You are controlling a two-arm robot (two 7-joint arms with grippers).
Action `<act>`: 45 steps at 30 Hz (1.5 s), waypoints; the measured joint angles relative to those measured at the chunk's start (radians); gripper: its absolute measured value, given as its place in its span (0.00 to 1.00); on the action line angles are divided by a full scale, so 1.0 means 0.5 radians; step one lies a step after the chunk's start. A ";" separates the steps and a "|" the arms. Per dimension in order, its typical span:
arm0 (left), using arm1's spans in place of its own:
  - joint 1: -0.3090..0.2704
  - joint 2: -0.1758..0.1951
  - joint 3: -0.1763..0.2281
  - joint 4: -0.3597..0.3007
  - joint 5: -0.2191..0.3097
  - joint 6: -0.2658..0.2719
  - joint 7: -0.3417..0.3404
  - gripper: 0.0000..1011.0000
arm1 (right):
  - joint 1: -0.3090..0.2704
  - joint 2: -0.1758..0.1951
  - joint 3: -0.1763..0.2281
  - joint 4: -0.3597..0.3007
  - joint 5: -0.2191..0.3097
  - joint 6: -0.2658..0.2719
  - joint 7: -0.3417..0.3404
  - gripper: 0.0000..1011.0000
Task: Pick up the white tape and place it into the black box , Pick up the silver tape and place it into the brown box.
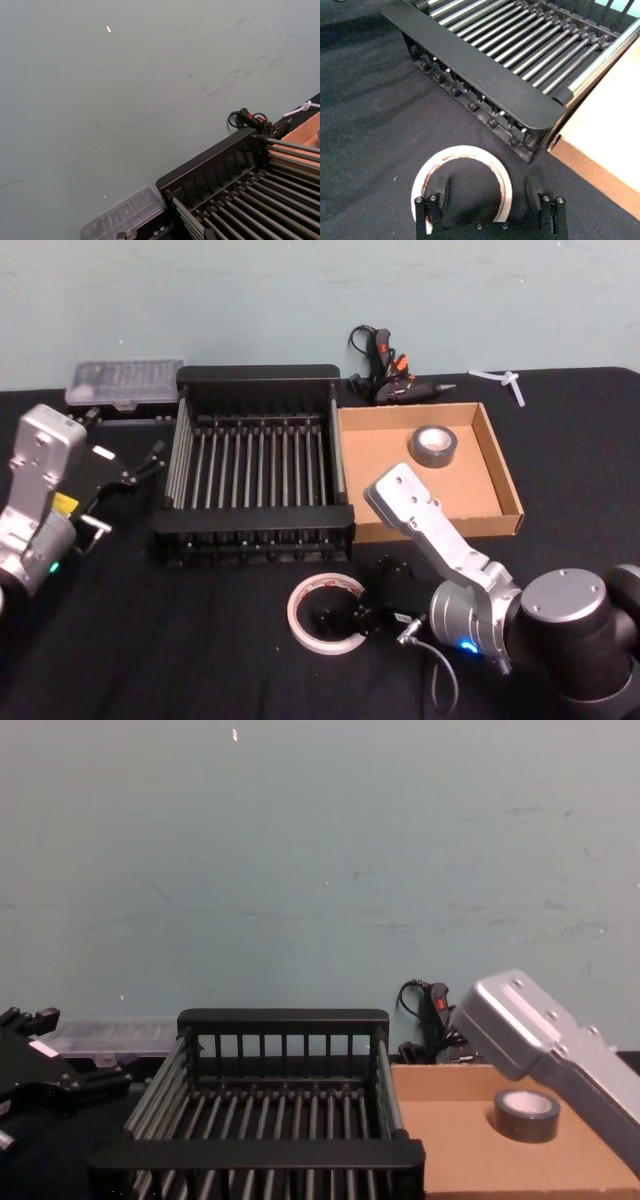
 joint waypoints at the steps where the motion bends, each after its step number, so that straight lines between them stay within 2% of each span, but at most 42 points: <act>1: 0.000 0.000 0.000 0.000 0.000 0.000 0.000 0.99 | 0.005 -0.002 -0.002 0.005 -0.003 -0.004 -0.001 0.99; 45: 0.000 0.000 0.000 0.000 0.000 0.000 0.000 0.99 | 0.018 -0.034 -0.015 0.066 -0.044 -0.005 -0.003 0.99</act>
